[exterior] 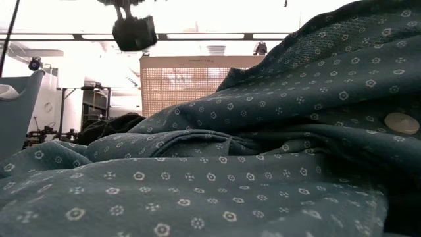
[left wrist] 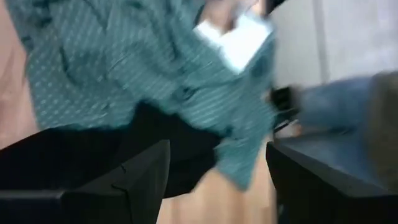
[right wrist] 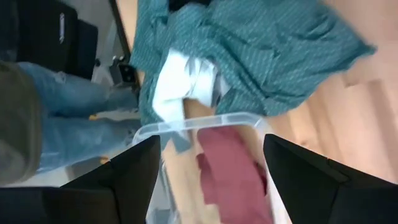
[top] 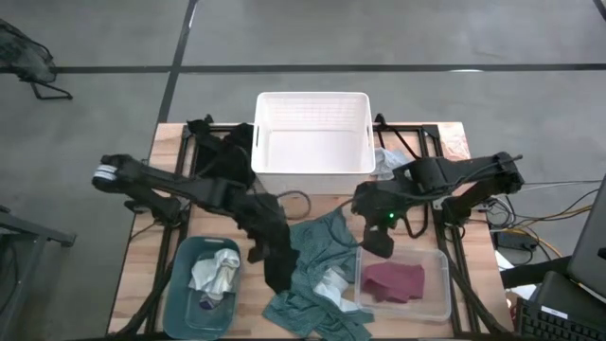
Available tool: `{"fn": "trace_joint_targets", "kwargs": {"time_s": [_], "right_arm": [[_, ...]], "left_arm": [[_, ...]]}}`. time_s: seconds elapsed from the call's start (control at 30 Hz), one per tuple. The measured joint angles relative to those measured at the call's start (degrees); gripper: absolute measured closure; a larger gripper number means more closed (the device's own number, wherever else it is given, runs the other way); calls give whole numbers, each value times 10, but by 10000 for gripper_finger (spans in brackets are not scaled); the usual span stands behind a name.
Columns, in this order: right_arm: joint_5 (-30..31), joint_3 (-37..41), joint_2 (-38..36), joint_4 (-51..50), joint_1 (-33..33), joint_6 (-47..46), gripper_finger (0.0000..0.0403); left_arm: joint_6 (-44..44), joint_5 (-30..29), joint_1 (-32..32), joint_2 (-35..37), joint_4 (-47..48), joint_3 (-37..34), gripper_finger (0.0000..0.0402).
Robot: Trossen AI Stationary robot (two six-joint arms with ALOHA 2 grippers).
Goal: Pick & Place Cloths
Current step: Put the black underwear into the transparent bin
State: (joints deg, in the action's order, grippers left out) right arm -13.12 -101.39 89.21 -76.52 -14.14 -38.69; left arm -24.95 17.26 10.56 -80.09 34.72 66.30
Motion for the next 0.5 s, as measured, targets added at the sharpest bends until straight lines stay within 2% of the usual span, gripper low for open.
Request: {"fn": "trace_joint_targets", "kwargs": {"time_s": [0.13,0.37,0.5], "right_arm": [[31,-10,0,2,6,7,140],[48,-32,0,5,16,13,163],[77,-46,0,8,17,27,171]], "left_arm": [[47,-15,-3,-49,14,0,131],[105,-19,-3,-124,9,0,131],[133,-45,-3,-164,7,0,131]]}}
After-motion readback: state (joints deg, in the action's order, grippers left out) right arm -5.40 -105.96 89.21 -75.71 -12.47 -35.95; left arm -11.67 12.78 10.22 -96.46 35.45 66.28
